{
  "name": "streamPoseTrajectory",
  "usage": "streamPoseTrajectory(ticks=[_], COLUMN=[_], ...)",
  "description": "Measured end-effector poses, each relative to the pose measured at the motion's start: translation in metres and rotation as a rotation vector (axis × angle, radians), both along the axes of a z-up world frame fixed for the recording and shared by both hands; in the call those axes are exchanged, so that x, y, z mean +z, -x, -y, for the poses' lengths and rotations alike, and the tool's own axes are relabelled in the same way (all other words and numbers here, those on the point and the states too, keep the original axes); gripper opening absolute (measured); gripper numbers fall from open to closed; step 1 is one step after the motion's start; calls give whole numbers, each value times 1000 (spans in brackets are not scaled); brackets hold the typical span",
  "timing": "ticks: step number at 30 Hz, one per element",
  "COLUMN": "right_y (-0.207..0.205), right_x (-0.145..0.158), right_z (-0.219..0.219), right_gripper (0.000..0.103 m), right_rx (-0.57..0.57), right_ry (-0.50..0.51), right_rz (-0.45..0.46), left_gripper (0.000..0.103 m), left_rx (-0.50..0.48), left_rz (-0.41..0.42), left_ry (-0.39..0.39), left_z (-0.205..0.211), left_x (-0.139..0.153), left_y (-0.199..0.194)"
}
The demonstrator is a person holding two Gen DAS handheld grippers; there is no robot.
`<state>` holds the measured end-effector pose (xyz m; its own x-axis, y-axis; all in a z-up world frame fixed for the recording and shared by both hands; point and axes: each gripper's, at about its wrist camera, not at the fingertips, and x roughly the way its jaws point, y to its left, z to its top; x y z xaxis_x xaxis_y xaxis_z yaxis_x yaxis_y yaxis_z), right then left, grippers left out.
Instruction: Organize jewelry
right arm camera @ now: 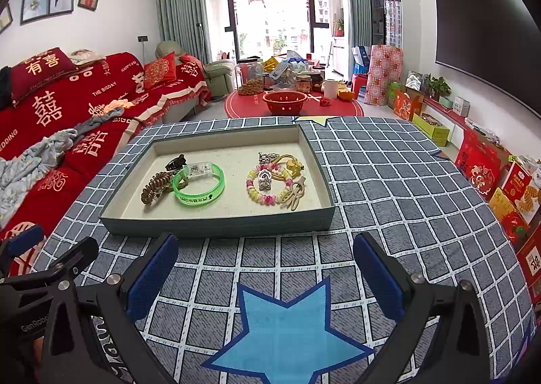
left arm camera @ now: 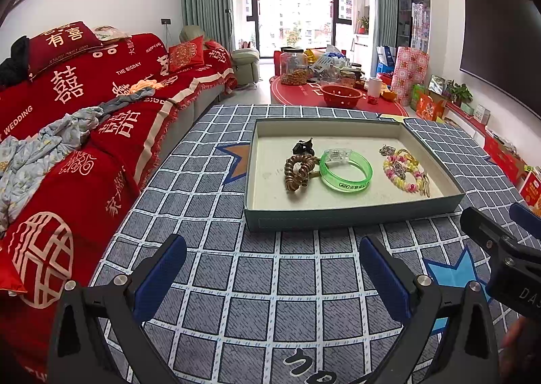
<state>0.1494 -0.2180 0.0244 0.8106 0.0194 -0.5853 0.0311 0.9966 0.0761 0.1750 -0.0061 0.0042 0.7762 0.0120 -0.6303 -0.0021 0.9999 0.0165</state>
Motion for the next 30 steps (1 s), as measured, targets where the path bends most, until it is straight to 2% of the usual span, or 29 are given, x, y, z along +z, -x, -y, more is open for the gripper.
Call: streamPoseTrajectory(ticks=[30], right_y=[0], right_x=[0], right_z=[-1], right_gripper=[103], right_rx=[1], right_ry=[-4], right_rz=[-2], left_gripper=[103], left_rx=[-3], left_rz=[-6], left_ry=[-2], left_z=[1], left_x=[-1], left_y=[2])
